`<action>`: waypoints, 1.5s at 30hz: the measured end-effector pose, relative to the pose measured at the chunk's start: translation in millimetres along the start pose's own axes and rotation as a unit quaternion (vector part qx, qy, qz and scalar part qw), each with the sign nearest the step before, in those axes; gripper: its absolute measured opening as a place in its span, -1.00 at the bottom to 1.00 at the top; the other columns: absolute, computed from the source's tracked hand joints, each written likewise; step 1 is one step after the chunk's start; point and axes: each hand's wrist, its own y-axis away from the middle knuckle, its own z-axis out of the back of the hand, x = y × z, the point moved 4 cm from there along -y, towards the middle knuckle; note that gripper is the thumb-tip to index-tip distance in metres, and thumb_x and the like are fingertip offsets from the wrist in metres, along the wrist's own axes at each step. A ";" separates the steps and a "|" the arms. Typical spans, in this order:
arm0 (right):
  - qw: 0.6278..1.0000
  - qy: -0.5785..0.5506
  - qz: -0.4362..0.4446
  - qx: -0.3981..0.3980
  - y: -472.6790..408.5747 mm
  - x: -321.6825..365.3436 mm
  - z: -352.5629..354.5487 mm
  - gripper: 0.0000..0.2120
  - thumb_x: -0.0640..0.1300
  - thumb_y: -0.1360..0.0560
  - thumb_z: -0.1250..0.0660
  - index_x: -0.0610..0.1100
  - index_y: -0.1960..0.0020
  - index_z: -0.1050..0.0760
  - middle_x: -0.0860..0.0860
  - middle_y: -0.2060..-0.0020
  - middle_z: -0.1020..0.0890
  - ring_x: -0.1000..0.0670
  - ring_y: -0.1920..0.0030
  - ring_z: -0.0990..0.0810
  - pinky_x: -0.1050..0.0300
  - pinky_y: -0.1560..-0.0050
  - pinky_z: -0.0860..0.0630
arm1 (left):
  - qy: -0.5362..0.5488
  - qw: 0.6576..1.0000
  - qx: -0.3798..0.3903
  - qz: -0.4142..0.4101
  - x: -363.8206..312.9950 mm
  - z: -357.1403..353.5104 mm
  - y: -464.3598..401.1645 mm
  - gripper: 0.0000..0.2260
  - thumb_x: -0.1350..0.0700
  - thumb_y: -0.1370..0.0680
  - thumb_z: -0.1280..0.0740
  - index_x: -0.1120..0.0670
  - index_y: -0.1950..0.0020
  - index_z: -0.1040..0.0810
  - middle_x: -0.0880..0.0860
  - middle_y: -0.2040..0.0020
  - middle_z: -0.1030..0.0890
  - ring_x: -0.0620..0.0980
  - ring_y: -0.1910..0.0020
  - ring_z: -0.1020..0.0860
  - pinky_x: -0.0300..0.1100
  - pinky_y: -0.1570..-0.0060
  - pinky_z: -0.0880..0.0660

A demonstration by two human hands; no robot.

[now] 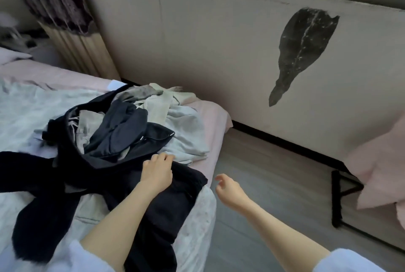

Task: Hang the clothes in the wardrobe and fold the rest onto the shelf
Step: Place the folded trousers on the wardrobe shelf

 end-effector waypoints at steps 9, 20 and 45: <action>0.997 0.050 -0.012 0.060 -114.4 -18.5 -91.0 -0.32 -0.07 -0.50 -0.21 -0.11 -0.53 0.02 -0.07 -0.50 -0.11 -0.13 -0.47 -0.11 -0.01 -0.38 -0.23 | -0.123 0.982 0.087 -0.110 29.4 -92.3 -90.2 -0.48 0.07 -0.58 -0.21 0.00 -0.50 -0.09 -0.03 -0.53 -0.09 0.08 -0.51 0.01 0.03 -0.34 -0.18; 0.983 0.007 -0.069 0.169 -108.0 3.5 -121.4 -0.80 -0.11 -0.48 -0.17 -0.11 -0.07 -0.46 -0.05 0.11 -0.57 -0.05 0.16 -0.57 0.07 0.15 -0.60 | -0.028 0.978 0.035 -0.206 47.8 -84.0 -90.0 -0.81 -0.02 -0.58 -0.22 0.05 -0.11 -0.42 -0.02 0.04 -0.60 0.02 0.04 -0.56 -0.23 0.17 -0.24; 0.895 0.294 0.303 -0.145 188.2 104.5 64.3 -0.84 -0.06 -0.54 -0.17 -0.07 -0.04 -0.46 0.01 0.12 -0.61 -0.13 0.08 -0.55 0.07 0.19 -0.41 | 0.202 0.941 -0.228 -0.146 -14.5 114.1 184.5 -0.85 0.10 -0.50 -0.33 0.02 -0.06 -0.53 -0.06 0.07 -0.62 0.04 0.07 -0.57 -0.10 0.07 -0.46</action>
